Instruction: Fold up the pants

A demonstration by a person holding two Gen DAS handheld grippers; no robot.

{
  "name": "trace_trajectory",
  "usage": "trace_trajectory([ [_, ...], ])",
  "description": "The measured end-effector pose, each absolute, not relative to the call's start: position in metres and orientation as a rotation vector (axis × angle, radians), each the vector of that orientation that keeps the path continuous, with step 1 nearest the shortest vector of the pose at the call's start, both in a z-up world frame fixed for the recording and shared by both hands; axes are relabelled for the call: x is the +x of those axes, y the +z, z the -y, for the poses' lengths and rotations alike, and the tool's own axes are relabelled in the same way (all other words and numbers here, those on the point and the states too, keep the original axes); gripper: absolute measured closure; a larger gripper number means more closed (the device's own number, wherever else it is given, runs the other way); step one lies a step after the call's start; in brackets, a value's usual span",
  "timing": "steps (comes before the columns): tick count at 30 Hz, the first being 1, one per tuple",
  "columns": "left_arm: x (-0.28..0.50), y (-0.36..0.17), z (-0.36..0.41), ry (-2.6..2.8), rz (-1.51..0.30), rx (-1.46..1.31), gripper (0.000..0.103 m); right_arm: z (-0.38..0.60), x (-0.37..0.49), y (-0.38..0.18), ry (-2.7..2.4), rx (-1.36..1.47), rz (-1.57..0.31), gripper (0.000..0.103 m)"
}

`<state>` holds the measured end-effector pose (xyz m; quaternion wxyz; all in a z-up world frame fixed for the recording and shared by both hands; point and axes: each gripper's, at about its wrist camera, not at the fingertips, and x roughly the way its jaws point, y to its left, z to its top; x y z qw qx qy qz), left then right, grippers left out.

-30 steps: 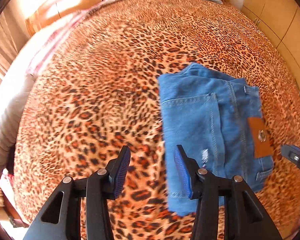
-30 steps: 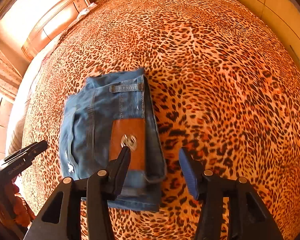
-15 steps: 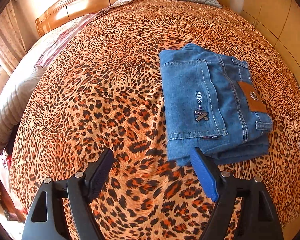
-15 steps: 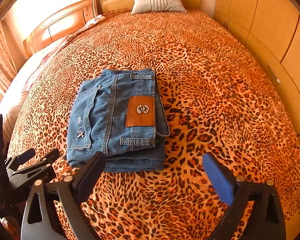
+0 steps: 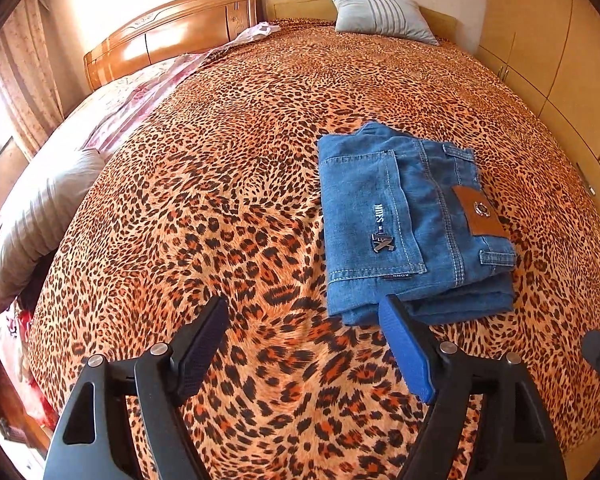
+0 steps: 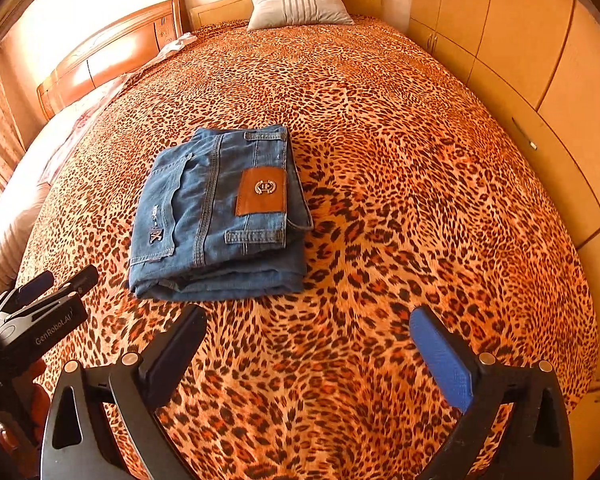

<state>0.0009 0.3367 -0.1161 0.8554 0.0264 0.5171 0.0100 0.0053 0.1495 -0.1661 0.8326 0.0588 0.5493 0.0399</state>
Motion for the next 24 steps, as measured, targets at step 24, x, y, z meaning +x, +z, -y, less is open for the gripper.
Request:
trace_trajectory([
  [24, -0.076, -0.084, -0.278, -0.042, -1.079, 0.055, 0.026, -0.080, -0.039, -0.162, 0.135, 0.046, -1.157, 0.000],
])
